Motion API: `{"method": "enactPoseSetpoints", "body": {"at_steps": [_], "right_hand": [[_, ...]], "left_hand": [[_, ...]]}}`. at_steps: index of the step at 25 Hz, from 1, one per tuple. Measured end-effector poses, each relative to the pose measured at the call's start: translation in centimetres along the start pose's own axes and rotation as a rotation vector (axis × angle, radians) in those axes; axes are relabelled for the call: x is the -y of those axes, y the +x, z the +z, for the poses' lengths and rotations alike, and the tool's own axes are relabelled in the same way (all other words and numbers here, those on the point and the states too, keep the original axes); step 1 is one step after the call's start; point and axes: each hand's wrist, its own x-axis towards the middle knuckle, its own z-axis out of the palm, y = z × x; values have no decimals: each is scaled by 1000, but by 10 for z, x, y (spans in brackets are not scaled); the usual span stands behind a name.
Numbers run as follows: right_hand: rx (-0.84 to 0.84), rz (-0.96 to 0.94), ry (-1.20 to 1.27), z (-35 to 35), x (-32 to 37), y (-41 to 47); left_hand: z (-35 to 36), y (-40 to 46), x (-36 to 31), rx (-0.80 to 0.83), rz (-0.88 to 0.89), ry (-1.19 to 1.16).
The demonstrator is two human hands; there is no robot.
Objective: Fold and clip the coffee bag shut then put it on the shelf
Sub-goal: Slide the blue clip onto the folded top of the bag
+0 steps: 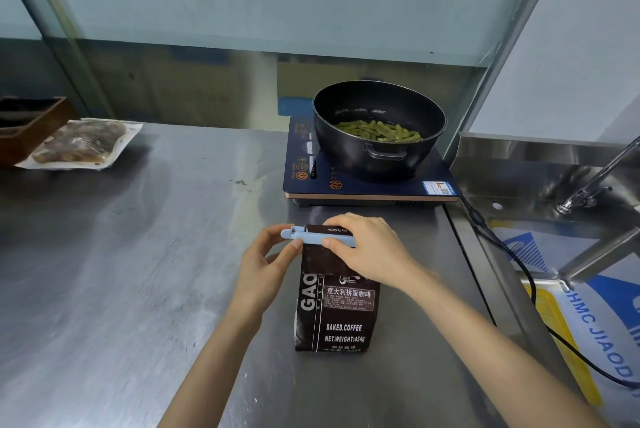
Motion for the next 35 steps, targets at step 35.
{"method": "enactPoseSetpoints", "body": {"at_steps": [35], "right_hand": [[-377, 243, 450, 11, -59, -39]], "left_hand": [[5, -3, 4, -24, 9, 72]]}}
